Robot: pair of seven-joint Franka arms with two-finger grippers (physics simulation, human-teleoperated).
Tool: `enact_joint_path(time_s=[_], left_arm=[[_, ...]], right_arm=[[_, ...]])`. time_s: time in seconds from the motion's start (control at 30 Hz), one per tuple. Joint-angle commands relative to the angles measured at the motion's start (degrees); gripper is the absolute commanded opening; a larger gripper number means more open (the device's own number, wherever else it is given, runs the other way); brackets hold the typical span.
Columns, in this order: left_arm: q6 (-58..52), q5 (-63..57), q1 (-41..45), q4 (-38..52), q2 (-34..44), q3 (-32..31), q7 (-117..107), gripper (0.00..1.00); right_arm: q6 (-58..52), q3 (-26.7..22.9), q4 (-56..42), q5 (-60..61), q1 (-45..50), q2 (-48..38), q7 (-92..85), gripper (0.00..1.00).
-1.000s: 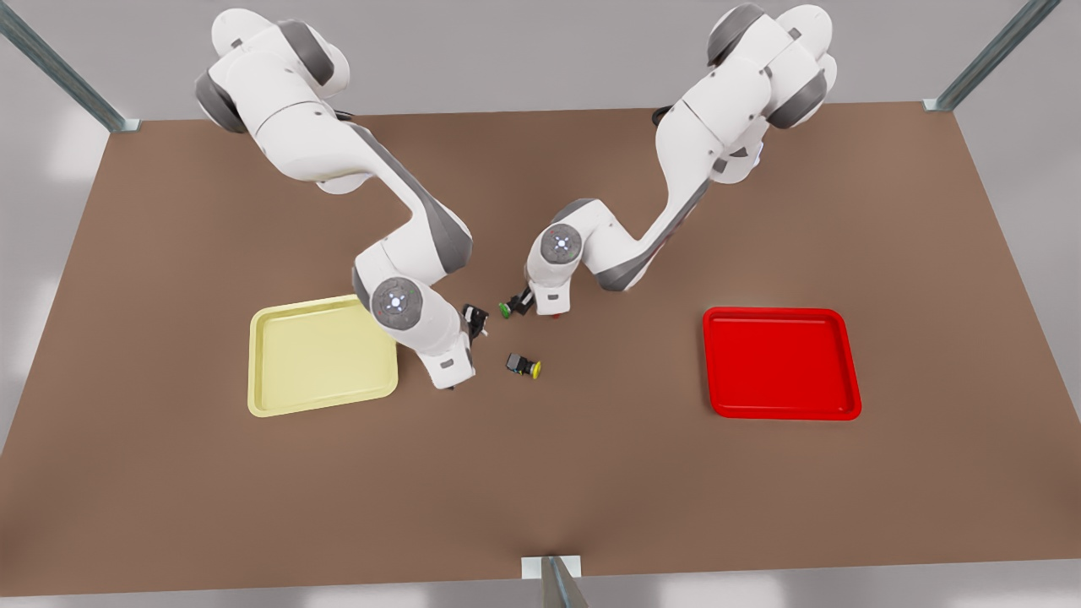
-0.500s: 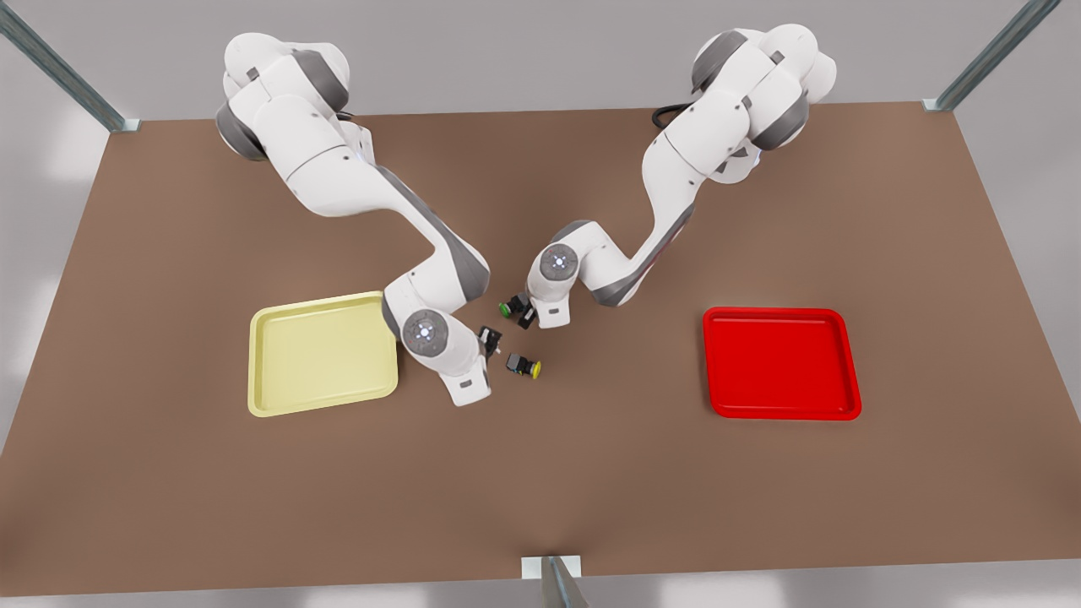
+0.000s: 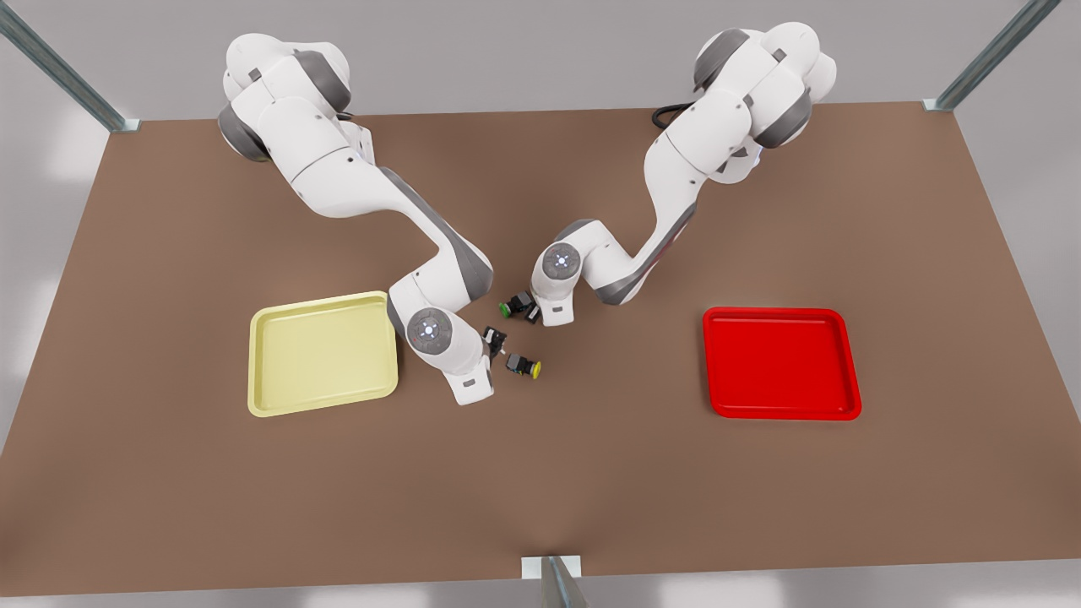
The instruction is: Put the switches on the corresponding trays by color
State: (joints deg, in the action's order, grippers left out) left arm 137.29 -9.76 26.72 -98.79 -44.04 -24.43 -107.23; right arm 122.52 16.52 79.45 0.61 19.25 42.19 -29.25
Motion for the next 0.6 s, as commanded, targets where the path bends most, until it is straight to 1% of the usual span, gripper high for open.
enact_joint_path(time_s=[0.0, 0.23, 0.27, 0.57], left_arm=[[0.0, 0.0, 0.0, 0.0, 0.0, 0.0, 0.0, 0.58], [-0.5, 0.1, -0.2, 0.0, 0.1, 0.0, 0.1, 0.55], [-0.5, 0.1, -0.3, 0.1, 0.1, 0.0, 0.1, 0.53], [-0.7, 0.1, -0.3, 0.3, 0.1, 0.0, 0.1, 0.52]], right_arm=[[0.0, 0.0, 0.0, 0.0, 0.0, 0.0, 0.1, 1.00], [0.1, 0.0, -0.2, 0.0, 0.1, 0.6, 0.1, 1.00], [0.1, 0.0, -0.3, 0.0, 0.1, 0.6, 0.0, 1.00], [2.7, -0.1, -0.7, -0.2, 0.2, 2.5, -0.1, 1.00]])
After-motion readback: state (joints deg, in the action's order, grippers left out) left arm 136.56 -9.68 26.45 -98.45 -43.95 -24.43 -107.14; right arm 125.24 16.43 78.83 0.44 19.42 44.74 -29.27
